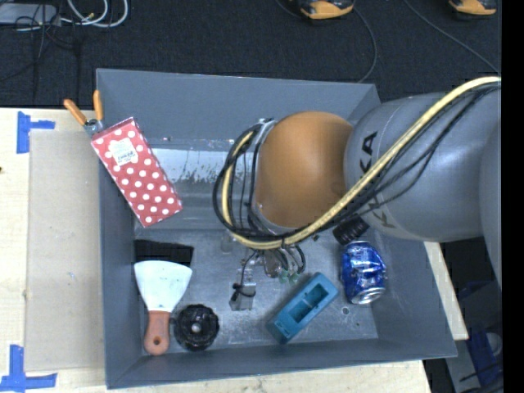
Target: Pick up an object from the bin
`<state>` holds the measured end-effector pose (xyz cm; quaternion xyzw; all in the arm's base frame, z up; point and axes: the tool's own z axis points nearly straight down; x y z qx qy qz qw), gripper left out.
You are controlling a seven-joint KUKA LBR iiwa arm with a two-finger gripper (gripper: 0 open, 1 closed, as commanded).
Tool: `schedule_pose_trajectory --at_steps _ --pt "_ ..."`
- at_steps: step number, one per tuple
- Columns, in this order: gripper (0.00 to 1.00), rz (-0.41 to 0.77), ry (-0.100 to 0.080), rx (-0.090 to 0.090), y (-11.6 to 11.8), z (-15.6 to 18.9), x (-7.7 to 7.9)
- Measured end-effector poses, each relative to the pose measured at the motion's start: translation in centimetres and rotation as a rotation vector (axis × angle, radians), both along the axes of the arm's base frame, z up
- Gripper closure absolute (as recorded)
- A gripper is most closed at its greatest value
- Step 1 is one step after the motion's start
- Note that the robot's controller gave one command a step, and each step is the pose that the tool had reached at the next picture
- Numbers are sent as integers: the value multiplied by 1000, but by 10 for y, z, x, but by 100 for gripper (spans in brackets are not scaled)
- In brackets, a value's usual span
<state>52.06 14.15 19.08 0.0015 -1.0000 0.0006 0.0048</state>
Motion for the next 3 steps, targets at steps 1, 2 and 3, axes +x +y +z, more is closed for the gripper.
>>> schedule_pose_trajectory --at_steps 1,2,3 --pt "0 -4 -7 1 -1 4 2" --pt "0 -130 -5 -1 31 -25 -16" --pt "0 85 -3 0 57 -41 -33"
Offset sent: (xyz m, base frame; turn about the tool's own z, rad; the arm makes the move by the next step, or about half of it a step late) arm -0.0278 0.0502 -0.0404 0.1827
